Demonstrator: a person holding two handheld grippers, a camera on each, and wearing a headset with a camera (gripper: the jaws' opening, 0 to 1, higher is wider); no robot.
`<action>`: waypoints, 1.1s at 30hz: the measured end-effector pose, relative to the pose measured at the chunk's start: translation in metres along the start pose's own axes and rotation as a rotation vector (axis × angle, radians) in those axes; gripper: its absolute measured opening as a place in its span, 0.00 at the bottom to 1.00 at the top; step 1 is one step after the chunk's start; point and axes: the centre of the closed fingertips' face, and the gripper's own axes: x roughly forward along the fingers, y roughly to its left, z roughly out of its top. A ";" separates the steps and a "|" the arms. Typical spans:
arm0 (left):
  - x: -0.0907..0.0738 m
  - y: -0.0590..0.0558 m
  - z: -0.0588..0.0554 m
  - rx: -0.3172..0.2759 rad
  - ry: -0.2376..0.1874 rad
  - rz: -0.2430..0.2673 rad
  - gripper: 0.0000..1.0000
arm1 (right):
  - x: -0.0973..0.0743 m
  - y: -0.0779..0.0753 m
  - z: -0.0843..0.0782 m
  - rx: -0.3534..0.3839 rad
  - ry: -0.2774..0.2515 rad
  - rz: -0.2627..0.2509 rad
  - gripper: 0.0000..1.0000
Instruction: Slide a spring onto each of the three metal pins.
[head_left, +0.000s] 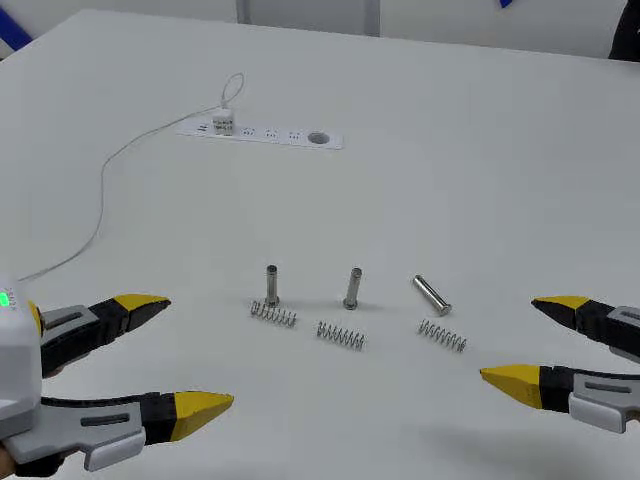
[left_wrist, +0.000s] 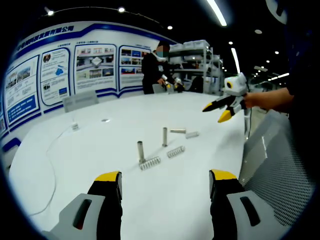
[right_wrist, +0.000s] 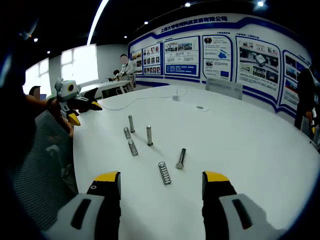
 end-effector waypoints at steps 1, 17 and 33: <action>0.000 0.000 0.000 0.000 0.000 0.000 0.73 | 0.000 0.000 0.001 -0.002 0.001 0.000 0.66; -0.001 0.000 0.003 0.006 -0.001 0.004 0.72 | 0.009 -0.011 0.015 0.006 0.007 -0.011 0.60; -0.002 -0.002 0.008 0.006 -0.006 0.011 0.72 | 0.045 -0.031 0.025 -0.027 0.126 -0.056 0.43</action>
